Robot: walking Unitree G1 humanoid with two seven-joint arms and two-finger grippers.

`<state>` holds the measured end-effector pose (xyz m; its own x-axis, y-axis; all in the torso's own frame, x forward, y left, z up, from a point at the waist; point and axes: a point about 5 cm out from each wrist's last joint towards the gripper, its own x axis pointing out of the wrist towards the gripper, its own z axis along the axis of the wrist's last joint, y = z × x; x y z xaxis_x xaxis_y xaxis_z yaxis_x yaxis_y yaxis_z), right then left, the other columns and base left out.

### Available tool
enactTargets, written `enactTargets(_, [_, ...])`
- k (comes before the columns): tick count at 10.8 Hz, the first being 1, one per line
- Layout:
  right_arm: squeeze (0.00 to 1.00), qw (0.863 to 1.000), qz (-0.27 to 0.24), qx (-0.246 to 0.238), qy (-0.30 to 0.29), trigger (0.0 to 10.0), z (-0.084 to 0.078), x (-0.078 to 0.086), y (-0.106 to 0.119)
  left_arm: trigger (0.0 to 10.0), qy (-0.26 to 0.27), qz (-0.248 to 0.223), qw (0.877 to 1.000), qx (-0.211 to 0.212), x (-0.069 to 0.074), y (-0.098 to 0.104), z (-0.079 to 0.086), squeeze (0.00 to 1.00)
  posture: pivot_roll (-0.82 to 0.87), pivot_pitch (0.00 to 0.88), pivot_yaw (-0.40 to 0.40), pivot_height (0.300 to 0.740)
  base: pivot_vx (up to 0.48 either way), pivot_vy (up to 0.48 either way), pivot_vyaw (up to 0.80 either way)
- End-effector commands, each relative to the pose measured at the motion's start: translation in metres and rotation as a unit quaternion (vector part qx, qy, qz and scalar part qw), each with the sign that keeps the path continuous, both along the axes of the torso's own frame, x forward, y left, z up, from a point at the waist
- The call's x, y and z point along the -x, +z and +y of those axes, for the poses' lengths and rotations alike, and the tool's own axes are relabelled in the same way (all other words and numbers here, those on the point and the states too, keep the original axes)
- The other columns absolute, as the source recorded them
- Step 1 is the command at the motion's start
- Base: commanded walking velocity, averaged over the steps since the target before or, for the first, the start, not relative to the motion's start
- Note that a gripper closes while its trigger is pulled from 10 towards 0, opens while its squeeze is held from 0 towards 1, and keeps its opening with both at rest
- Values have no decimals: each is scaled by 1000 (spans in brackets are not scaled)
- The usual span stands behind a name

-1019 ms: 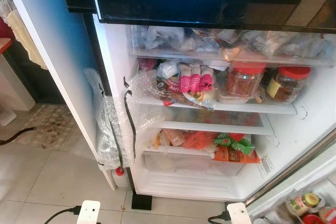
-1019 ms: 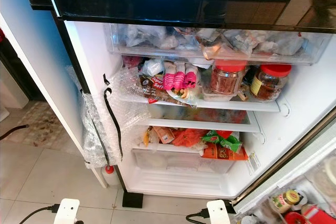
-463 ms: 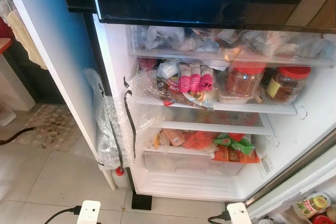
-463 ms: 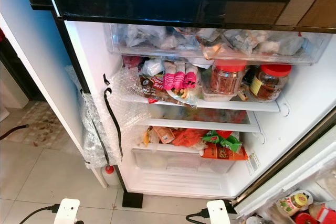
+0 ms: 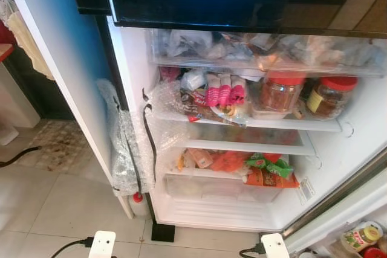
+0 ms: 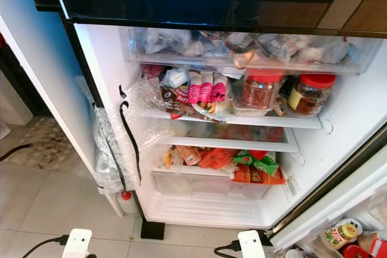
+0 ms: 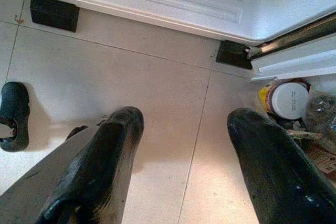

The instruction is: Restocking fridge

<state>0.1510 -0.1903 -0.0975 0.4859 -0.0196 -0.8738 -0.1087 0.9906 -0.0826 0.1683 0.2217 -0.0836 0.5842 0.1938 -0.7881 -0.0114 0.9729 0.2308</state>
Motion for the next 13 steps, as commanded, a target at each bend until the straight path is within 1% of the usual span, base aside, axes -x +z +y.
enactTargets(1, [0,1000,2,-2,-4,10000,0,3,-1,10000,-4,9,1000,-3,5,-2,1,0,-61,26,-45,740,0,-251,0])
enactTargets(8, [0,1000,4,-1,-2,10000,0,3,-1,10000,-3,9,1000,-3,6,-2,1,0,-59,29,-46,740,0,-260,0])
enactTargets(13, [0,1000,5,-1,-5,10000,-1,4,-1,10000,1,8,1000,-2,6,-2,1,0,-56,28,-46,740,0,0,0])
